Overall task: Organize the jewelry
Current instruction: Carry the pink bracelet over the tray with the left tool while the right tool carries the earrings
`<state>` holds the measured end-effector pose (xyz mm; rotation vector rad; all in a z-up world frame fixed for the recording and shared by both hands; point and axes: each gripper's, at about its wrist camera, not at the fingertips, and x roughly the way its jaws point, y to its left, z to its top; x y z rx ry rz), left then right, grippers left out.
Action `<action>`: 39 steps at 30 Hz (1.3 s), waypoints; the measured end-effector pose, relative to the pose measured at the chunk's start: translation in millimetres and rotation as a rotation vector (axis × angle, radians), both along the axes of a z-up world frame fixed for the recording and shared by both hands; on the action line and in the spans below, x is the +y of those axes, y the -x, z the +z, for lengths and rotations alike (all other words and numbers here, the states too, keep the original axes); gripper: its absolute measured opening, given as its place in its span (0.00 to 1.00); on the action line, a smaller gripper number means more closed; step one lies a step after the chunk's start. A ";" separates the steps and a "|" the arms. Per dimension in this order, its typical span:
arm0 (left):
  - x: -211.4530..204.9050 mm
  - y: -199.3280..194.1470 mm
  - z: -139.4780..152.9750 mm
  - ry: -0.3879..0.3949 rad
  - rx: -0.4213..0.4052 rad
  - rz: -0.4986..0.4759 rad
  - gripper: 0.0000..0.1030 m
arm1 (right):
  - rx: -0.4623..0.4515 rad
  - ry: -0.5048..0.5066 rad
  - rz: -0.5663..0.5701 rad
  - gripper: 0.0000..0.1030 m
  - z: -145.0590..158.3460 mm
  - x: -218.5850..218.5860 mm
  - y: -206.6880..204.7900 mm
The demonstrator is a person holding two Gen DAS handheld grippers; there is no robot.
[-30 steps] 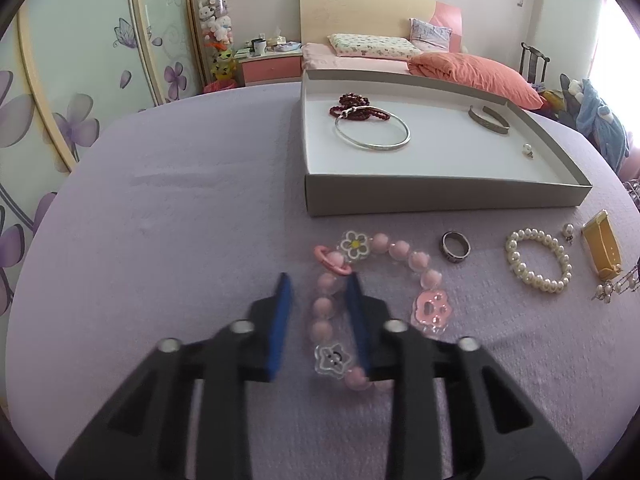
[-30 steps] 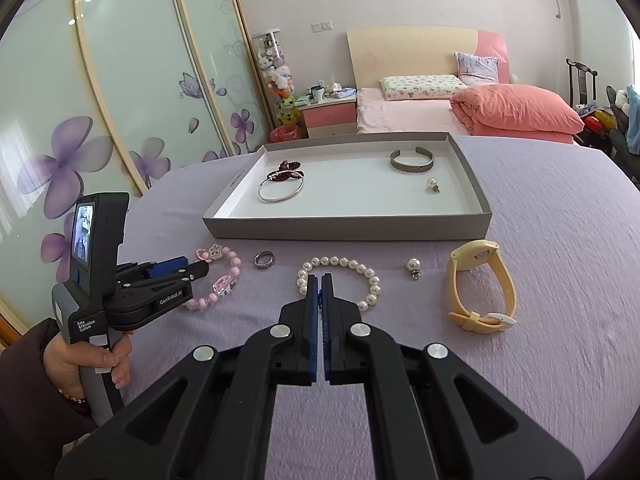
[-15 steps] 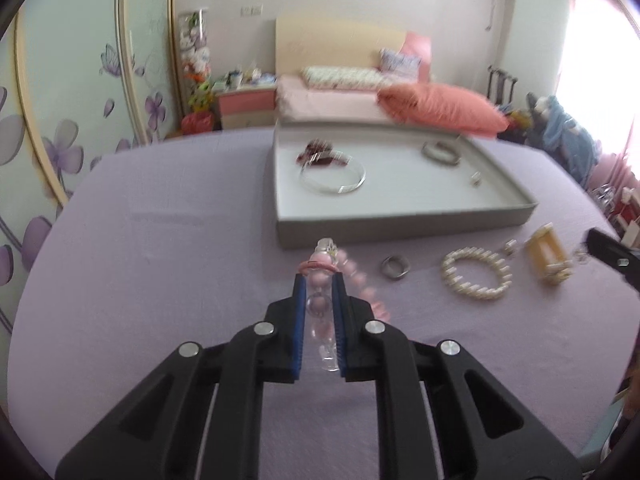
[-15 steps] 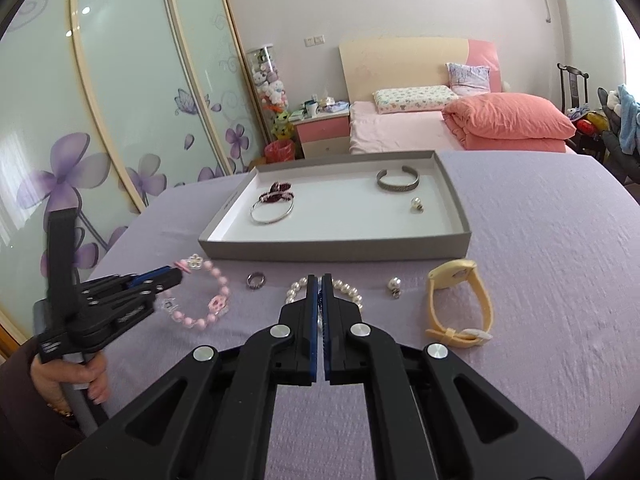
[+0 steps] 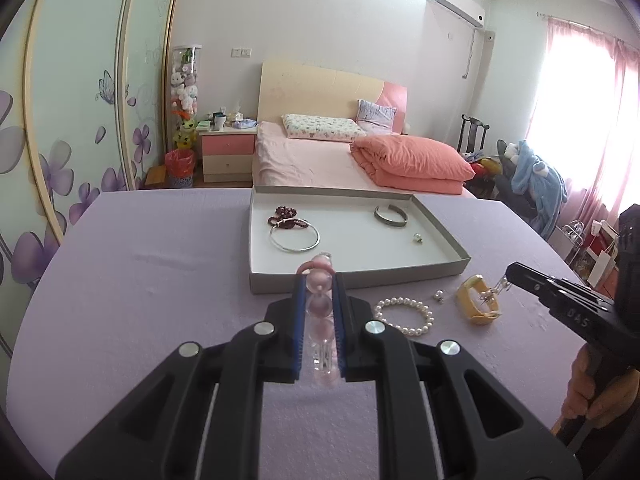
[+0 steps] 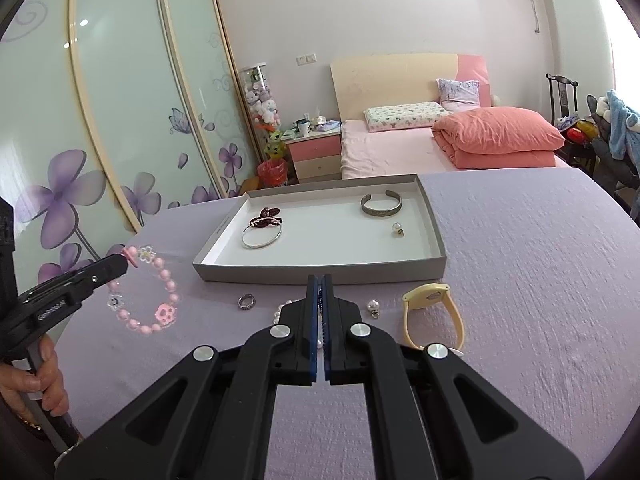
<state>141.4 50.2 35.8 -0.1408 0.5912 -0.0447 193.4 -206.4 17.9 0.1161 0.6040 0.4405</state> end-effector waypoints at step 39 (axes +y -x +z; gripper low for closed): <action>4.8 -35.6 4.3 0.029 0.003 0.002 0.13 | -0.085 0.029 -0.045 0.02 29.9 -4.7 -46.8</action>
